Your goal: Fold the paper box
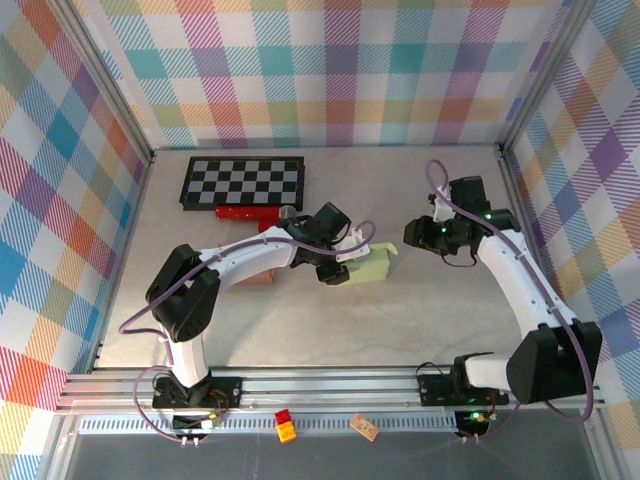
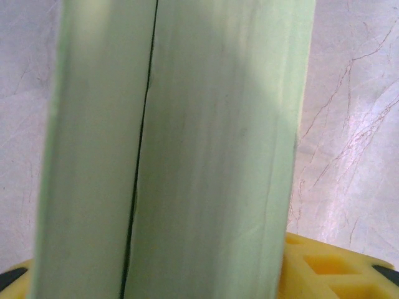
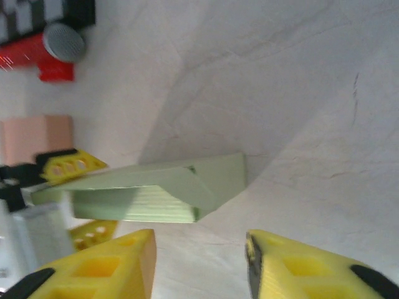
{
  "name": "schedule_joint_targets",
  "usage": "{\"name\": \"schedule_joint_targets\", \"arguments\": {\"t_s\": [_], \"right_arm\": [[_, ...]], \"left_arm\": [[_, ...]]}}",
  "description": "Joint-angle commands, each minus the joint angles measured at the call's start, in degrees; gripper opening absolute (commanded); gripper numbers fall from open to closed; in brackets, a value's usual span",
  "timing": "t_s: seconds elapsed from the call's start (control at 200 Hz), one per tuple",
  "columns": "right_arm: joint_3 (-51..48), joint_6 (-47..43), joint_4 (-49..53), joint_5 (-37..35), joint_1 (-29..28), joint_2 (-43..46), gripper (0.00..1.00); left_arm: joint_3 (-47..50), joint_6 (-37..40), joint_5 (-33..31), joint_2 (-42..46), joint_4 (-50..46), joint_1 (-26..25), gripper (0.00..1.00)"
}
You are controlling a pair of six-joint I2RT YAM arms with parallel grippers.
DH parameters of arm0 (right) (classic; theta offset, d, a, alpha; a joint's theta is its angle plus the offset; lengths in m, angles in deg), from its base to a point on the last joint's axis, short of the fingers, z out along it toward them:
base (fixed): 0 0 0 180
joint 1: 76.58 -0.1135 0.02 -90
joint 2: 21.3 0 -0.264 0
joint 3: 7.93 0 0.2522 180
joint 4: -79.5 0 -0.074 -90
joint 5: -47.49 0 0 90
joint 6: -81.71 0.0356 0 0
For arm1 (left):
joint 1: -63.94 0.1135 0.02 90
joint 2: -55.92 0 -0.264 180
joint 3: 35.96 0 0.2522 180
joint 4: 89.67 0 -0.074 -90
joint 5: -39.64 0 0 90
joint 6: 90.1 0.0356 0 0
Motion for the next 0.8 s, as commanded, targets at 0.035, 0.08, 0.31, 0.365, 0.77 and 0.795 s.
{"name": "schedule_joint_targets", "arguments": {"t_s": [0.035, 0.08, 0.31, 0.365, 0.77, 0.795], "right_arm": [[4.95, -14.54, 4.92, -5.36, -4.21, -4.97, 0.49], [5.39, -15.06, 5.24, -5.67, -5.08, -5.58, 0.49], [6.10, -19.32, 5.61, -8.08, -8.22, -8.18, 0.49], [6.54, -19.73, 5.53, -9.05, -8.97, -9.15, 0.48], [8.85, -22.28, 5.82, -11.41, -11.74, -12.74, 0.29], [8.95, -22.32, 5.79, -11.59, -11.75, -12.75, 0.28]], "left_arm": [[-2.03, -0.13, 0.97, -0.63, -1.58, -0.12, 0.54], [-2.10, -0.20, 0.82, -0.55, -1.54, -0.09, 0.54], [-2.16, -0.04, 0.70, -0.72, -1.64, -0.12, 0.54], [-2.11, -0.04, 0.69, -0.72, -1.64, -0.11, 0.54], [-2.11, 0.04, 0.58, -0.89, -1.66, -0.01, 0.54], [-2.07, 0.04, 0.60, -0.89, -1.64, 0.03, 0.54]]}}
